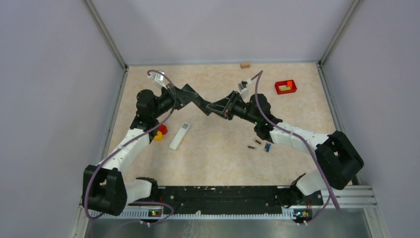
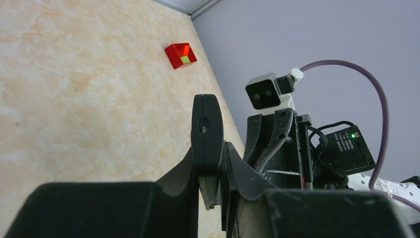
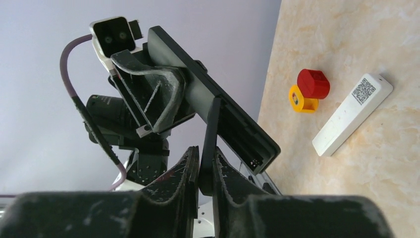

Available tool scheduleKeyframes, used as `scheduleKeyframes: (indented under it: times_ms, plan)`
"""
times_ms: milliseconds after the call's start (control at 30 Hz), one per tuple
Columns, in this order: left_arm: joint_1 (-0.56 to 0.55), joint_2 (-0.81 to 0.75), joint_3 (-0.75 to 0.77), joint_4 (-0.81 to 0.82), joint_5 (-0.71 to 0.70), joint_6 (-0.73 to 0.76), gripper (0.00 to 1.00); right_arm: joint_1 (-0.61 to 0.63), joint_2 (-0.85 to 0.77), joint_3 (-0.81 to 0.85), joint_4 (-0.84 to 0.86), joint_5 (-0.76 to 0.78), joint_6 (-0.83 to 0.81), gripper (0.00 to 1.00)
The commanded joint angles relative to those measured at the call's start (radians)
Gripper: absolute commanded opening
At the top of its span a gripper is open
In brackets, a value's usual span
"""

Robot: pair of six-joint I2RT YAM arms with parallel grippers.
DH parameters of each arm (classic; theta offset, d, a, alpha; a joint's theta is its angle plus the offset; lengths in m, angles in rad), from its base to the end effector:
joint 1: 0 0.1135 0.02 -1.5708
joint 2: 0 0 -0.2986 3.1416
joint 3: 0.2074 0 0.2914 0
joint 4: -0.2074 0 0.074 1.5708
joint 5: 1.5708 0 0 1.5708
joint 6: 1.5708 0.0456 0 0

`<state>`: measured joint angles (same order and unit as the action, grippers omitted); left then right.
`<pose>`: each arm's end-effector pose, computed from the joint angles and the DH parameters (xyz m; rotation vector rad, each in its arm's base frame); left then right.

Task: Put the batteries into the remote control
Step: Remove the battery cover from the remote control, then place the battery cover at the center of the board.

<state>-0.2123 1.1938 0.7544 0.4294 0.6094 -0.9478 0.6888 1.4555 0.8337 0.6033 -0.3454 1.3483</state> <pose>0.2927 -0.0898 0.3230 -0.1159 1.7560 -1.3537 0.2753 0.2466 0.2906 0.3085 1.9095 1.7678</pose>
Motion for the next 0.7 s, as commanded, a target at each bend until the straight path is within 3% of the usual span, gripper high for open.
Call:
scheduleKeyframes:
  times_ms: [0,67,300,500,667]
  plan:
    - [-0.003,-0.009,0.009,0.067,0.013,0.001,0.00,-0.012,0.010,0.051,0.050,-0.014,0.003,0.09]
    - [-0.004,-0.012,0.010,0.034,-0.007,0.024,0.00,-0.011,-0.003,0.049,0.037,-0.006,-0.009,0.00]
    - [-0.004,-0.011,-0.010,0.013,-0.053,0.084,0.00,-0.030,-0.109,0.018,-0.088,0.050,-0.131,0.00]
    - [-0.004,0.006,-0.056,0.079,-0.037,0.083,0.00,-0.189,-0.187,-0.035,-0.267,0.020,-0.275,0.00]
    - [-0.004,0.014,-0.065,0.148,0.018,0.075,0.00,-0.276,-0.121,-0.038,-0.429,-0.045,-0.418,0.00]
